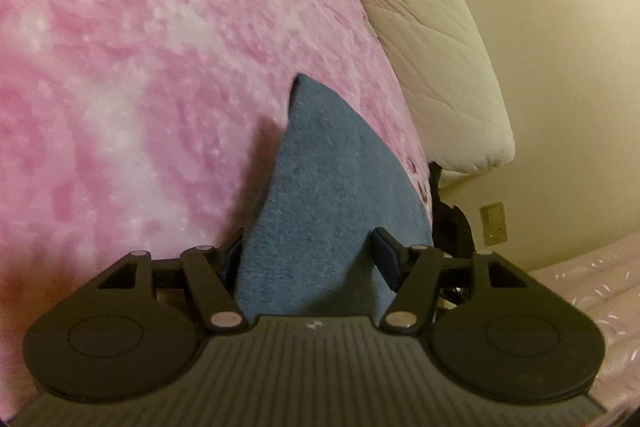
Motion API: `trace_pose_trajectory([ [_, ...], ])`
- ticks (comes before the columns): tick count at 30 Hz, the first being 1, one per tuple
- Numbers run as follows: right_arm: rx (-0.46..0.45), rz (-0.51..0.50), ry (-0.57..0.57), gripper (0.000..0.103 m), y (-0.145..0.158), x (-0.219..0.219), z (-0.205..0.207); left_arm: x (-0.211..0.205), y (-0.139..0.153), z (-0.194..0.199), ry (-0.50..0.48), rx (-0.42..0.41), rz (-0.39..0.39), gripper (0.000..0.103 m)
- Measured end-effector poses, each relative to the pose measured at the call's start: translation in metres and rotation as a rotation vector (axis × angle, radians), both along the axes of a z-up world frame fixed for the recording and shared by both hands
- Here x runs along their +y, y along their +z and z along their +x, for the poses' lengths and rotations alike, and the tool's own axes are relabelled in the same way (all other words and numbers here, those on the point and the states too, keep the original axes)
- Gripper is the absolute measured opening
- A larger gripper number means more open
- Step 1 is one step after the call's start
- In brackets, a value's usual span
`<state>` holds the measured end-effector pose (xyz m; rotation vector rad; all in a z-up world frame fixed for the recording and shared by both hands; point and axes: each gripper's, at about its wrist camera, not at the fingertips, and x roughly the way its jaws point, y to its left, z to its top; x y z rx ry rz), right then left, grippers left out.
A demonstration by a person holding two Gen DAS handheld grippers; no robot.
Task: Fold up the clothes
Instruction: 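Lift the folded jeans with the left gripper while the right gripper grasps them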
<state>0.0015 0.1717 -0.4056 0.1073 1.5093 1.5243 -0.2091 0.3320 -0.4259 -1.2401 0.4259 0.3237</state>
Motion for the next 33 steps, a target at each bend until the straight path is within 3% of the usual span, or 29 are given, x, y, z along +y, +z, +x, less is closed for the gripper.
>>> trace_pose_trajectory([
  [7,0.053,0.057,0.045,0.054,-0.013,0.013,-0.018,-0.008,0.002,0.020,-0.010,0.034,0.067,0.053],
  [9,0.090,0.068,0.030,0.040,-0.018,0.013,-0.021,-0.013,0.004,0.020,-0.003,0.037,0.089,0.049],
  [12,0.155,0.084,-0.002,0.030,-0.022,0.008,-0.021,-0.020,0.010,0.013,0.008,0.032,0.120,0.040],
  [20,0.236,0.145,0.050,0.026,0.013,0.012,-0.057,-0.040,0.051,-0.077,0.123,-0.036,0.169,0.035],
  [24,0.273,0.171,0.156,0.026,0.030,0.048,-0.114,-0.046,0.074,-0.162,0.237,-0.029,0.215,0.035],
  [29,0.354,0.163,0.266,0.026,0.050,0.105,-0.199,-0.094,0.143,-0.251,0.422,0.033,0.185,0.035],
  [33,0.420,0.088,0.384,0.026,0.087,0.141,-0.256,-0.133,0.199,-0.322,0.570,0.084,0.159,0.035],
])
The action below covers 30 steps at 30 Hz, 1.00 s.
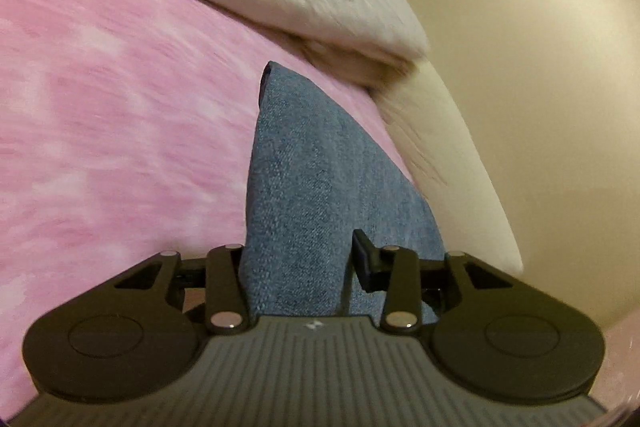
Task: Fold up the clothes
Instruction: 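Lift the folded jeans with the left gripper while the right gripper grasps them, then carry the folded blue jeans with both grippers toward the towel stack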
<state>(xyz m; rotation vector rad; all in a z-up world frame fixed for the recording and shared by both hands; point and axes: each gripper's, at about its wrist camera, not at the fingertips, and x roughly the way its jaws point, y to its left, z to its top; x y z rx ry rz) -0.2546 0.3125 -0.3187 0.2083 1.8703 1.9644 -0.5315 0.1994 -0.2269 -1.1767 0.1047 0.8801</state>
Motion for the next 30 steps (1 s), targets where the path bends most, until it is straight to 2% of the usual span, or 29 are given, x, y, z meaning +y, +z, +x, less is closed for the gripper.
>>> trace_pose_trajectory([
  [6,0.027,-0.056,0.240,0.026,0.098,0.022,-0.066,-0.058,0.083,-0.105,0.228,0.045,-0.045,0.035],
  [8,0.029,-0.064,0.334,0.026,0.130,0.021,-0.087,-0.094,0.113,-0.120,0.317,0.046,-0.055,0.035],
  [11,0.027,-0.076,0.459,0.027,0.159,0.025,-0.118,-0.143,0.131,-0.152,0.427,0.037,-0.051,0.035],
  [14,0.020,-0.073,0.559,0.027,0.172,0.010,-0.151,-0.187,0.142,-0.185,0.524,0.027,-0.040,0.035],
  [16,0.018,-0.055,0.610,0.027,0.176,-0.025,-0.172,-0.216,0.149,-0.207,0.589,0.020,-0.033,0.035],
  [18,0.012,-0.033,0.650,0.027,0.181,-0.041,-0.206,-0.244,0.156,-0.231,0.648,0.014,-0.026,0.035],
  [23,0.001,-0.034,0.659,0.027,0.180,-0.104,-0.306,-0.268,0.162,-0.357,0.616,0.027,-0.038,0.035],
  [30,0.029,-0.088,0.569,0.027,0.177,-0.166,-0.459,-0.302,0.172,-0.533,0.571,0.046,-0.054,0.035],
])
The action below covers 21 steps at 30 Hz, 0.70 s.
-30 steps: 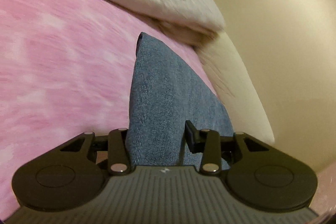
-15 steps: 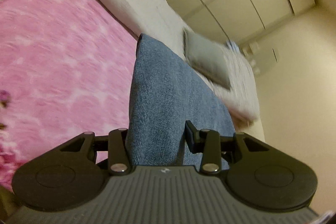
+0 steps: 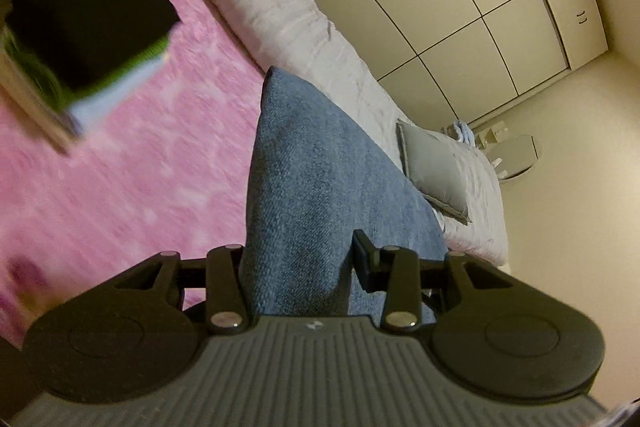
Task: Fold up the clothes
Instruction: 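Carry the folded blue jeans with both grippers toward the towel stack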
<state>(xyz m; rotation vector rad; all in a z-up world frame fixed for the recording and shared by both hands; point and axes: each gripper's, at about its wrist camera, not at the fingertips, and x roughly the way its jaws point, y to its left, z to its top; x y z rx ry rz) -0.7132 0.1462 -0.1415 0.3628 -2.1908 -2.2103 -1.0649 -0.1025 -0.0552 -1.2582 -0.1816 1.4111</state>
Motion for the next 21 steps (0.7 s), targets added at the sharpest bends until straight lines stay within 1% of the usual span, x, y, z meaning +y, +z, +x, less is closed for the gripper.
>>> trace_pose_trajectory([
  [2,-0.001,-0.013,-0.024,0.027,0.002,-0.012,-0.040,-0.008,0.003,-0.049,-0.012,0.003,-0.005,0.035],
  [4,-0.002,-0.029,-0.045,0.027,0.004,-0.019,-0.076,0.001,0.006,-0.080,-0.013,0.003,0.002,0.035],
  [7,-0.012,-0.030,-0.056,0.027,0.015,-0.020,-0.123,0.015,0.012,-0.127,-0.014,0.003,0.012,0.036],
  [9,-0.016,-0.014,-0.061,0.027,0.021,-0.015,-0.155,0.025,0.016,-0.159,-0.014,0.003,0.018,0.036],
  [11,-0.005,-0.001,-0.077,0.027,0.029,-0.006,-0.183,0.034,0.019,-0.190,-0.015,0.003,0.025,0.036],
  [14,0.021,0.019,-0.103,0.027,0.033,0.015,-0.229,0.053,0.025,-0.233,-0.018,0.015,0.036,0.036],
  [17,0.037,0.027,-0.121,0.027,0.025,0.033,-0.273,0.080,0.028,-0.266,-0.028,0.043,0.044,0.036],
  [19,0.044,0.025,-0.133,0.027,0.020,0.043,-0.294,0.098,0.023,-0.286,-0.043,0.047,0.040,0.036],
  [21,0.044,0.009,-0.149,0.027,0.008,0.052,-0.315,0.116,0.015,-0.303,-0.063,0.055,0.026,0.036],
])
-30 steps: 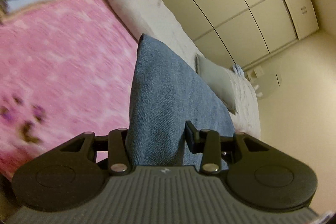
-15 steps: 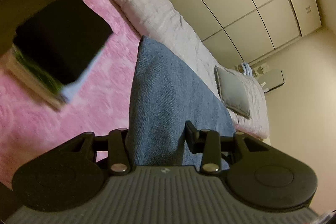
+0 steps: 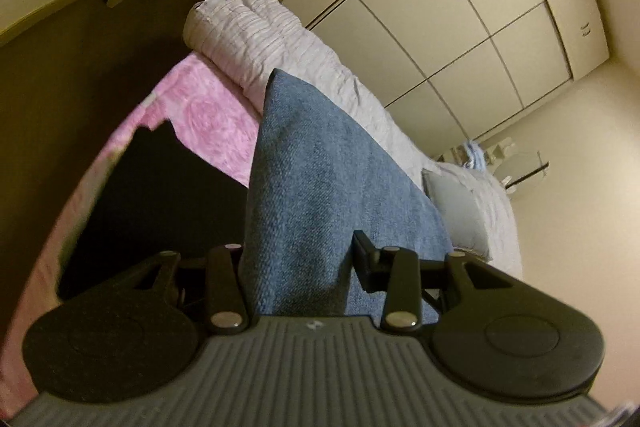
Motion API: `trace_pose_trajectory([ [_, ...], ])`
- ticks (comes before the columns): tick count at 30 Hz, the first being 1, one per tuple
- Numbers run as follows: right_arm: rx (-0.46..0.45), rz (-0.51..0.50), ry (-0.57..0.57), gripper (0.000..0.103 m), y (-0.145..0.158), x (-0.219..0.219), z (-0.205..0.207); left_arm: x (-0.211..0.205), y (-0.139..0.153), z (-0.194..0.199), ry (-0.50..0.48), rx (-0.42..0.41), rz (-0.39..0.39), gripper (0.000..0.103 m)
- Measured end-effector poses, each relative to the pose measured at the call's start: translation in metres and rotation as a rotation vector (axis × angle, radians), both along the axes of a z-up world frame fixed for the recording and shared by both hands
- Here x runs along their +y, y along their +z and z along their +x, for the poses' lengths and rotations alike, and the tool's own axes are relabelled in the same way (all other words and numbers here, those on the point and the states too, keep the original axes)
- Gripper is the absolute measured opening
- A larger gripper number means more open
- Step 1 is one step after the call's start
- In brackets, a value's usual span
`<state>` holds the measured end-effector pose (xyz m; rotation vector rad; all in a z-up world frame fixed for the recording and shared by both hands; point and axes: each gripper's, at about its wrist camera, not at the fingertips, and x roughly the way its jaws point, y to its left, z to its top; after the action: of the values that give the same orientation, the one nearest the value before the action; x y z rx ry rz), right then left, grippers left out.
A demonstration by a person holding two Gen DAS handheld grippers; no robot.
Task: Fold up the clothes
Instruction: 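Carry the folded blue jeans with both grippers toward the towel stack, then lower the jeans onto the towel stack and open both grippers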
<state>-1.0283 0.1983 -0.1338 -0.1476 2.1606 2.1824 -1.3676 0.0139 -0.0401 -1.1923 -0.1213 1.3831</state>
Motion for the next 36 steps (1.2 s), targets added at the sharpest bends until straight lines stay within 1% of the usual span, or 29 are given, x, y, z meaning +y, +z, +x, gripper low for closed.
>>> trace_pose_trajectory([
  [6,-0.029,-0.041,-0.060,0.027,-0.036,0.019,-0.042,0.046,-0.037,-0.050,-0.062,-0.004,-0.047,0.036],
  [11,-0.061,-0.079,-0.102,0.027,-0.067,0.023,-0.060,0.071,-0.072,-0.076,-0.103,-0.015,-0.082,0.036],
  [15,-0.100,-0.093,-0.117,0.027,-0.088,0.023,-0.066,0.074,-0.094,-0.085,-0.100,-0.011,-0.094,0.036],
  [17,-0.123,-0.087,-0.119,0.027,-0.095,0.023,-0.066,0.075,-0.104,-0.089,-0.094,-0.007,-0.098,0.036],
  [20,-0.186,-0.056,-0.112,0.028,-0.106,0.024,-0.068,0.075,-0.119,-0.094,-0.085,0.000,-0.104,0.038],
  [21,-0.223,-0.036,-0.105,0.033,-0.110,0.025,-0.070,0.075,-0.124,-0.096,-0.082,0.003,-0.106,0.038],
  [22,-0.264,-0.018,-0.094,0.034,-0.113,0.027,-0.071,0.075,-0.129,-0.098,-0.079,0.005,-0.108,0.040],
  [24,-0.313,0.028,-0.076,0.038,-0.113,0.032,-0.072,0.076,-0.139,-0.102,-0.073,0.010,-0.112,0.042],
  [27,-0.359,0.132,-0.090,0.042,-0.096,0.042,-0.063,0.076,-0.153,-0.108,-0.062,0.021,-0.118,0.042],
  [28,-0.385,0.179,-0.094,0.043,-0.087,0.044,-0.057,0.071,-0.143,-0.109,-0.037,0.059,-0.123,0.041],
  [29,-0.411,0.227,-0.099,0.043,-0.077,0.047,-0.051,0.065,-0.132,-0.110,0.003,0.108,-0.124,0.036],
  [30,-0.438,0.275,-0.103,0.043,-0.068,0.050,-0.045,0.054,-0.118,-0.110,0.067,0.160,-0.111,0.033],
  [31,-0.481,0.332,-0.112,0.043,-0.056,0.050,-0.039,0.044,-0.106,-0.110,0.122,0.196,-0.111,0.031],
  [32,-0.523,0.385,-0.124,0.043,-0.044,0.049,-0.033,0.034,-0.093,-0.109,0.173,0.232,-0.111,0.026],
  [33,-0.564,0.439,-0.136,0.043,-0.032,0.048,-0.028,0.027,-0.081,-0.103,0.194,0.269,-0.114,0.022],
  [34,-0.604,0.503,-0.134,0.043,-0.020,0.045,-0.025,0.022,-0.071,-0.090,0.173,0.326,-0.107,0.019],
  [35,-0.613,0.568,-0.121,0.043,-0.009,0.039,-0.026,0.018,-0.062,-0.076,0.148,0.383,-0.102,0.019],
  [36,-0.621,0.632,-0.108,0.043,0.002,0.032,-0.028,0.019,-0.059,-0.058,0.095,0.440,-0.099,0.019],
])
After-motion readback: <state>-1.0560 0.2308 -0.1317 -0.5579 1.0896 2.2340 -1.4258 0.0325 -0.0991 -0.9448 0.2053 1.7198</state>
